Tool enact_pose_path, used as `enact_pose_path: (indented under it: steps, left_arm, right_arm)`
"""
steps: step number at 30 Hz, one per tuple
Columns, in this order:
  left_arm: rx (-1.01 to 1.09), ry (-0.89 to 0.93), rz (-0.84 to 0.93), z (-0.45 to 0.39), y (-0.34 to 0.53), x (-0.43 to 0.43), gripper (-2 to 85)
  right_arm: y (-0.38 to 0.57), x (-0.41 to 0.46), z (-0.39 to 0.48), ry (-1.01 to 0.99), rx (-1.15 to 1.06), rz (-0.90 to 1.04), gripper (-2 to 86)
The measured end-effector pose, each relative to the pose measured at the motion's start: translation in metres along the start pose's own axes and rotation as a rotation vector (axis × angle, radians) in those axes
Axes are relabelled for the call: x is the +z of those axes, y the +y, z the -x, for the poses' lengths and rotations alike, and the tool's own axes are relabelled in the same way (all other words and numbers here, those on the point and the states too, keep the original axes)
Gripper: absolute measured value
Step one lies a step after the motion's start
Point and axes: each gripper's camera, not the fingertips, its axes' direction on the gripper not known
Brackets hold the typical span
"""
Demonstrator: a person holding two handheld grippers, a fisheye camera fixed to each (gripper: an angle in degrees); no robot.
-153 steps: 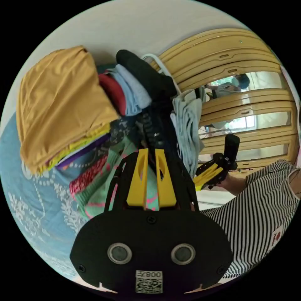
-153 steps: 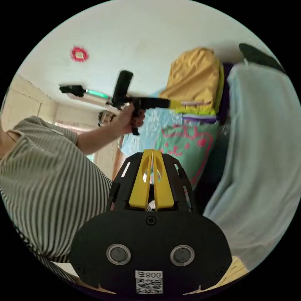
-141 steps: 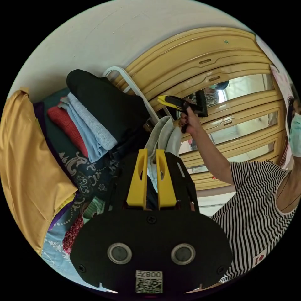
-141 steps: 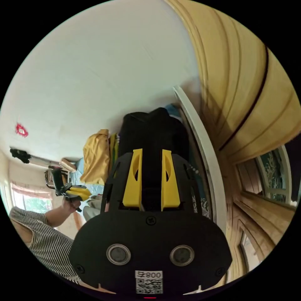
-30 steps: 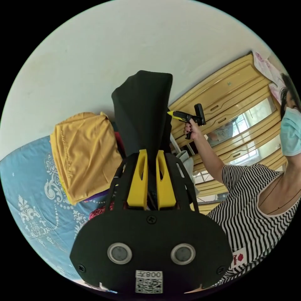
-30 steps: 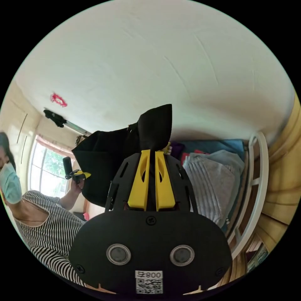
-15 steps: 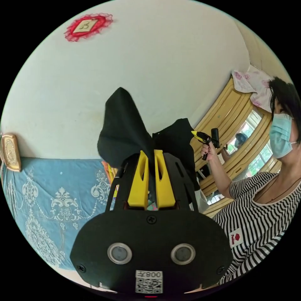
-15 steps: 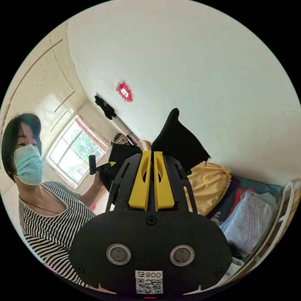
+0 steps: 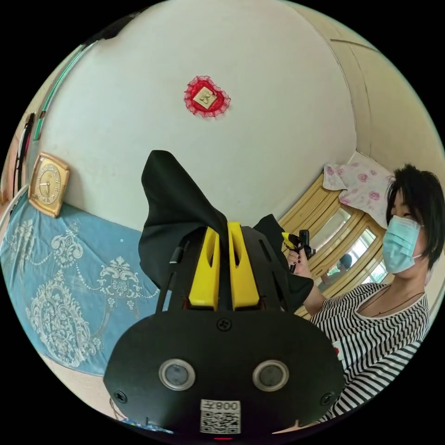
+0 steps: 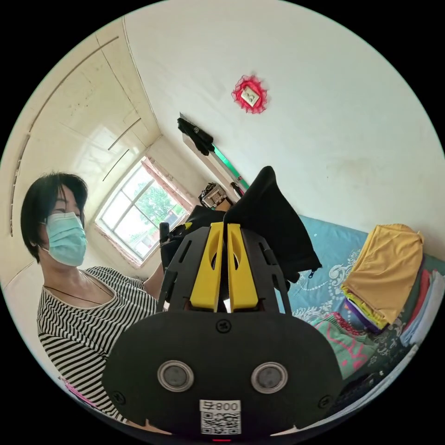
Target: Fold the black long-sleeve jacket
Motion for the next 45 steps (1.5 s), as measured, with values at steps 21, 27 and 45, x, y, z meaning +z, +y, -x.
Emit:
enact_pose_path:
  steps: [21, 27, 45]
  left_arm:
    - [-0.097, -0.071, -0.003, 0.158, 0.049, -0.198, 4.3]
    - [-0.114, -0.066, 0.109, 0.236, 0.046, -0.183, 4.4]
    - [-0.143, 0.124, 0.171, 0.461, 0.155, -0.249, 5.4]
  right_arm:
    - [0.042, 0.239, 0.107, -0.031, 0.117, -0.059, 0.8]
    - [0.019, 0.332, 0.121, 0.032, 0.149, -0.059, 0.7]
    - [0.06, 0.602, 0.185, 0.133, 0.203, -0.031, 0.9]
